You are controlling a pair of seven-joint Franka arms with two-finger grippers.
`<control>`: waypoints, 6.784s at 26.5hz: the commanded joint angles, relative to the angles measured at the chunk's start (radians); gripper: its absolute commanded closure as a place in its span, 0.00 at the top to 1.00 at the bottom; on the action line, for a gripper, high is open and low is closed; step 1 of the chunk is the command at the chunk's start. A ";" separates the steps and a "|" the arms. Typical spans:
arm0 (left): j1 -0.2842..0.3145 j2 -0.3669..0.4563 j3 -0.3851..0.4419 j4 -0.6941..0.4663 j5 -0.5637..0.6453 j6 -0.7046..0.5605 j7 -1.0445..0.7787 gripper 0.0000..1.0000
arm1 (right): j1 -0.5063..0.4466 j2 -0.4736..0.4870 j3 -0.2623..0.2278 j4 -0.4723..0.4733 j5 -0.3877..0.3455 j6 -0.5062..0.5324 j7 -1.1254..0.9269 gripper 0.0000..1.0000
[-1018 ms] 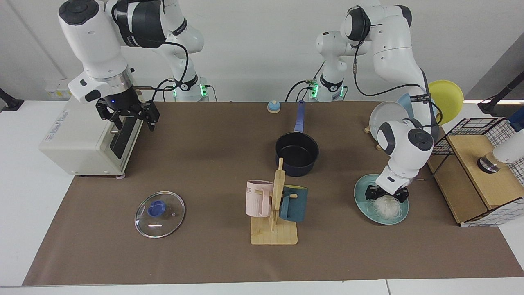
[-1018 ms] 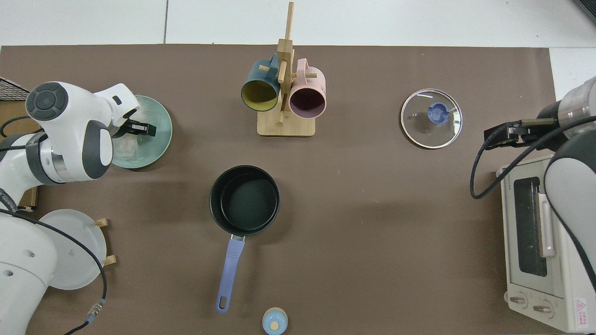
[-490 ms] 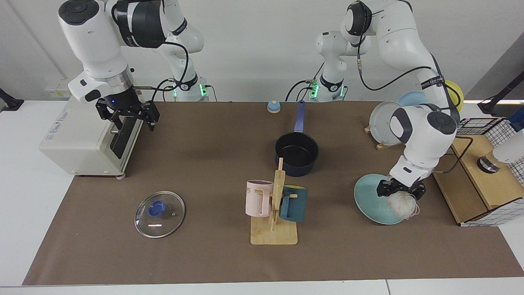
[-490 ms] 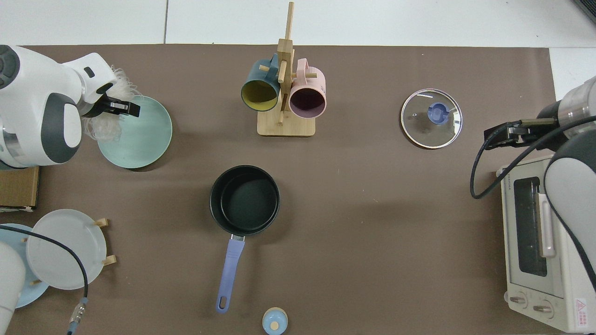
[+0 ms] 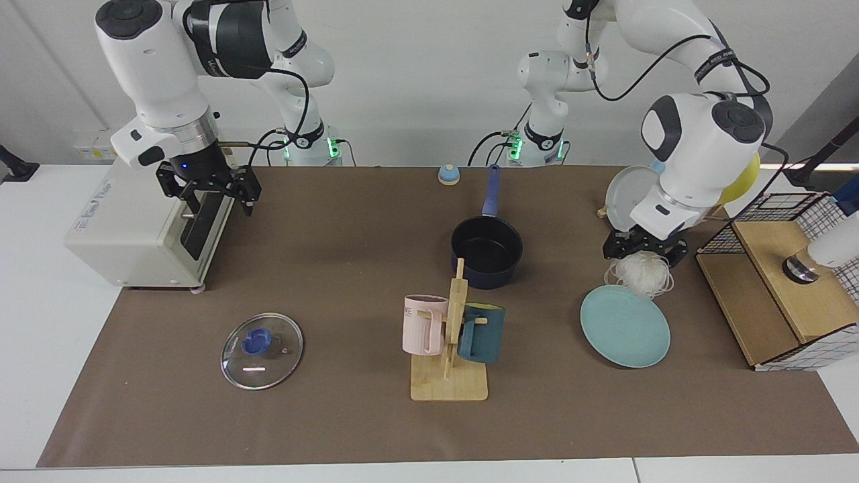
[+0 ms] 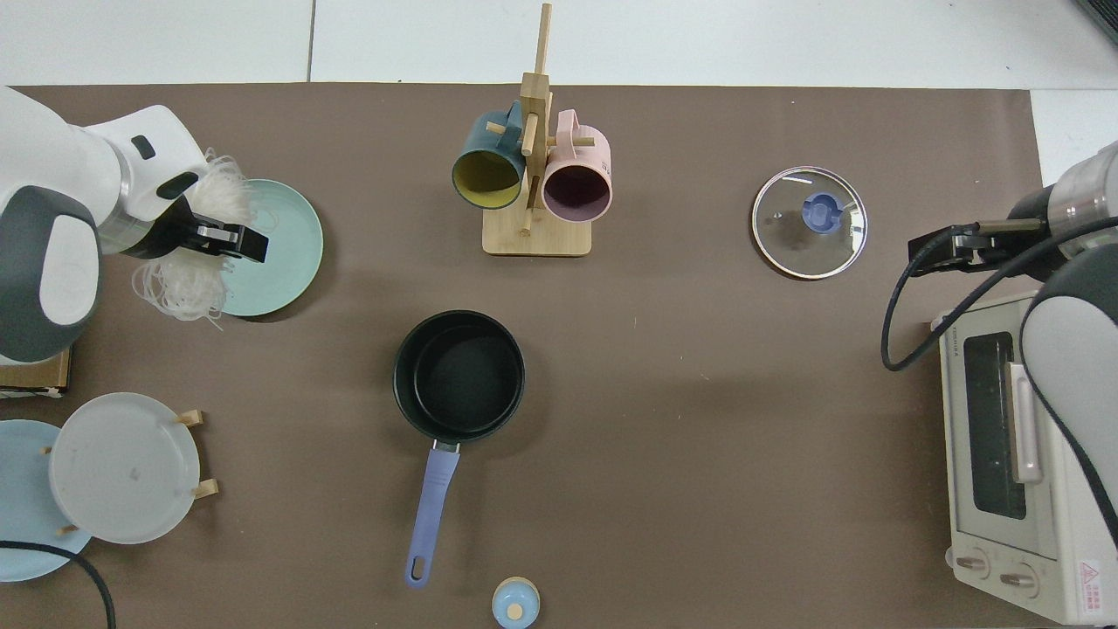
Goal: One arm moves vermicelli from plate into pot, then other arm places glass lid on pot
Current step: 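Lift the vermicelli with the left gripper and carry it over the saucepan, then release the vermicelli into the pot while the right gripper grasps the lid, then withdraw the left gripper while the right gripper lifts the glass lid, then carry the glass lid with the right gripper over the saucepan, then lower the glass lid onto the saucepan with the right gripper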
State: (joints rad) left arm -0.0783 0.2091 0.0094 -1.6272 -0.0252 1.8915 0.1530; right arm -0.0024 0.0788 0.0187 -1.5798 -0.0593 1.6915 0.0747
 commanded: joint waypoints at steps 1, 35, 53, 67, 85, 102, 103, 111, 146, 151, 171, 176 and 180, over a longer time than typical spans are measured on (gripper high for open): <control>-0.026 -0.181 -0.022 -0.247 0.008 0.046 -0.073 0.00 | -0.016 -0.013 0.007 -0.025 0.016 0.027 -0.030 0.99; -0.057 -0.113 -0.382 -0.441 0.131 0.311 -0.667 0.00 | -0.014 0.436 0.004 0.388 -0.005 0.120 -0.027 0.99; -0.072 -0.040 -0.384 -0.516 0.197 0.440 -0.661 1.00 | 0.027 0.651 0.010 0.400 0.004 0.362 -0.026 0.99; -0.069 -0.096 -0.388 -0.418 0.199 0.275 -0.678 1.00 | 0.016 0.619 0.009 0.271 0.010 0.395 -0.004 0.99; -0.002 -0.093 -0.102 -0.141 0.085 0.069 -0.131 1.00 | 0.001 0.570 0.007 0.150 0.009 0.453 0.000 0.97; 0.008 -0.152 0.060 0.009 0.080 -0.199 -0.003 1.00 | -0.005 0.546 0.007 0.152 0.004 0.435 -0.004 0.00; 0.008 -0.152 0.054 0.024 0.083 -0.218 -0.007 1.00 | -0.007 0.536 0.007 0.150 0.006 0.432 -0.004 0.00; 0.009 -0.201 0.041 0.024 0.070 -0.247 -0.084 1.00 | 0.012 0.466 0.007 0.146 0.013 0.355 0.007 0.00; 0.014 -0.231 0.034 -0.025 0.010 -0.232 -0.107 1.00 | 0.614 0.298 0.004 0.058 -0.013 0.289 0.763 0.00; 0.014 -0.231 0.034 -0.025 0.010 -0.232 -0.107 1.00 | 0.659 0.361 0.004 0.118 -0.042 0.306 0.835 0.00; 0.014 -0.231 0.034 -0.025 0.010 -0.232 -0.107 1.00 | 0.730 0.444 0.006 0.118 -0.068 0.422 0.902 0.00; 0.014 -0.231 0.034 -0.023 0.010 -0.232 -0.107 1.00 | 0.745 0.483 0.004 0.144 -0.068 0.432 0.905 0.00; 0.012 -0.231 0.034 -0.025 0.010 -0.232 -0.107 1.00 | 0.759 0.504 0.003 0.150 -0.073 0.432 0.939 0.00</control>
State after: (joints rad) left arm -0.0638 0.0035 0.0408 -1.6242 -0.0005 1.6596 0.0564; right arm 0.7337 0.5318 0.0267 -1.4650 -0.1093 2.1038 0.9458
